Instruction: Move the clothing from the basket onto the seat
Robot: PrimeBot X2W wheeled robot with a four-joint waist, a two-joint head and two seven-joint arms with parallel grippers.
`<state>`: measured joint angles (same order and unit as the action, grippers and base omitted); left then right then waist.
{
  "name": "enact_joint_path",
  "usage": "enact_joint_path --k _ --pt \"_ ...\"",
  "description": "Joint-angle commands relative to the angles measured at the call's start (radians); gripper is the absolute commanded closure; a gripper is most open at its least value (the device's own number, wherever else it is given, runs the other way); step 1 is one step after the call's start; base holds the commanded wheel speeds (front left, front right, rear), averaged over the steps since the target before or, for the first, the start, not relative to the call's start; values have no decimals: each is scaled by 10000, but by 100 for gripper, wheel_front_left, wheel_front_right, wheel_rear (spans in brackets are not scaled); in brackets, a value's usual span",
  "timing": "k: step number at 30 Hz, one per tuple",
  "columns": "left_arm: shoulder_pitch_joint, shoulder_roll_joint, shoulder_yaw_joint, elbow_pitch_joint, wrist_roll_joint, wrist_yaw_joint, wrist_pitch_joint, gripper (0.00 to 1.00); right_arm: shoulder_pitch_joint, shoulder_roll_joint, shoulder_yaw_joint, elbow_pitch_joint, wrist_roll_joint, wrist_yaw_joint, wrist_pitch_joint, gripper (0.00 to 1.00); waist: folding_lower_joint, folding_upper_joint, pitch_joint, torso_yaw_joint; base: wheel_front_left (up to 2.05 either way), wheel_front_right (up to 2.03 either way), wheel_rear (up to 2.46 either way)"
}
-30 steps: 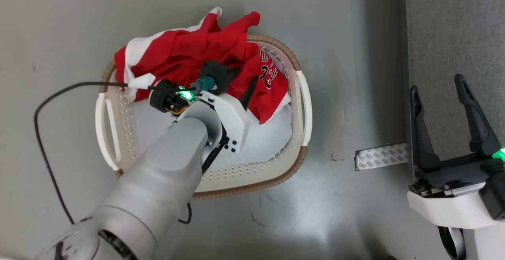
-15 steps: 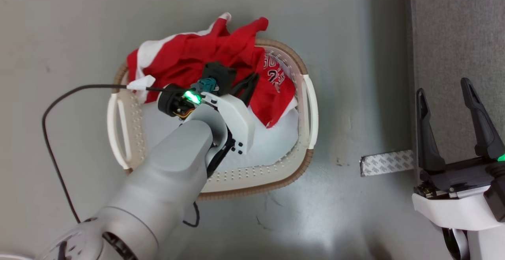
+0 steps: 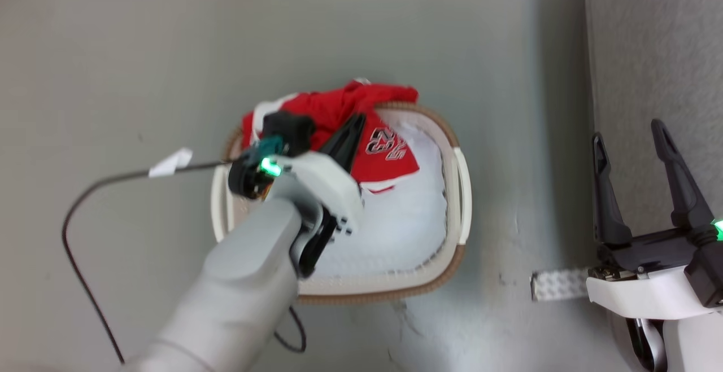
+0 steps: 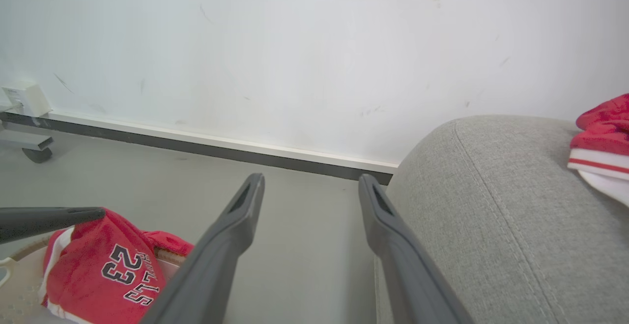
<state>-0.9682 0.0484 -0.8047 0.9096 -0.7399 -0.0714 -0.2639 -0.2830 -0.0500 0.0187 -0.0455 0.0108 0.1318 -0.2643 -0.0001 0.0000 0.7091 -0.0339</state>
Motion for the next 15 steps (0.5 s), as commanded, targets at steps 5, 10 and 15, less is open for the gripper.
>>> enact_joint_path --k 5,10,15 --pt "1436 339 1357 -878 787 -154 -5 100 284 -13 -26 579 373 -22 0 0 1 0 -1909 546 0 0 0" --pt "2773 614 2582 -1778 1287 -22 -6 100 724 -12 44 1147 709 -22 -1 0 1 0 -3418 781 0 0 0" --pt "4002 901 3290 -2606 1775 152 -7 100 1155 -12 233 1630 948 -22 0 0 1 0 -4737 883 0 0 0"
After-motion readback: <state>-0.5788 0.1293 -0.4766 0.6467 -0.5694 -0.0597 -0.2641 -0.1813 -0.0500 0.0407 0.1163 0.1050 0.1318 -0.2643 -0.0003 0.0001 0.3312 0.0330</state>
